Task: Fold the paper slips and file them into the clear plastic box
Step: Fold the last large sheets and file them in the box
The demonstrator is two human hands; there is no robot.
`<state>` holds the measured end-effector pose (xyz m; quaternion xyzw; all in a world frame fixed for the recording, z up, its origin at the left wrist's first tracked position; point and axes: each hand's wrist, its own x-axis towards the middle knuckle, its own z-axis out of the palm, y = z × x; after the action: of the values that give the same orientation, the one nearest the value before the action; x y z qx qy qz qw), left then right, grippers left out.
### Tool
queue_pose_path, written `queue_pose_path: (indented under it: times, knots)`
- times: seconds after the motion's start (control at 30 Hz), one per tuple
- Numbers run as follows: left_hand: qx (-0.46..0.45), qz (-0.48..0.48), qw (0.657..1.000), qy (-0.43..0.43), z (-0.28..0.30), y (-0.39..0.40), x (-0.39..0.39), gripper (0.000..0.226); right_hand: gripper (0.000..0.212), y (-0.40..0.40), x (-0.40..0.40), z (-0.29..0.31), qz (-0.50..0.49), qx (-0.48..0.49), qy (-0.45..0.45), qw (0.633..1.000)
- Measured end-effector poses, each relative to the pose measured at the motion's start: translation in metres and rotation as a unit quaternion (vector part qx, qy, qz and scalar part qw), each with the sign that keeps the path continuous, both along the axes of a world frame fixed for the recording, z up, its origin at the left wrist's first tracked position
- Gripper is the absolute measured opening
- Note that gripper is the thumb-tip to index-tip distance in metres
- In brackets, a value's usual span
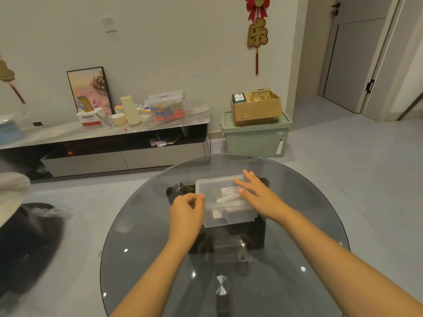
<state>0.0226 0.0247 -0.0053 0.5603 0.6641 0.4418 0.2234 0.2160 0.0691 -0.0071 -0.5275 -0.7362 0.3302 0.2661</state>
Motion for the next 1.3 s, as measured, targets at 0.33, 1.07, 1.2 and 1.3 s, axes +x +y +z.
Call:
queue_pose_path:
  times: [0.33, 1.07, 1.2, 1.3]
  knots:
    - [-0.195, -0.040, 0.960, -0.196, 0.008, 0.022, -0.004, 0.032, 0.034, -0.003, -0.008, -0.001, -0.139, -0.177, 0.172, 0.959]
    - [-0.159, -0.006, 0.972, -0.175, 0.008, 0.046, -0.005, 0.028, 0.066, 0.017, -0.023, 0.012, -0.206, -0.007, 0.027, 0.978]
    - [-0.162, -0.006, 0.971, -0.176, 0.005, 0.096, -0.017, 0.030, 0.064, 0.063, -0.030, 0.011, -0.210, 0.004, 0.026, 0.977]
    - [-0.166, -0.001, 0.970, -0.179, -0.003, 0.148, -0.027, 0.032, 0.052, 0.109, -0.043, 0.006, -0.220, 0.005, 0.025, 0.975]
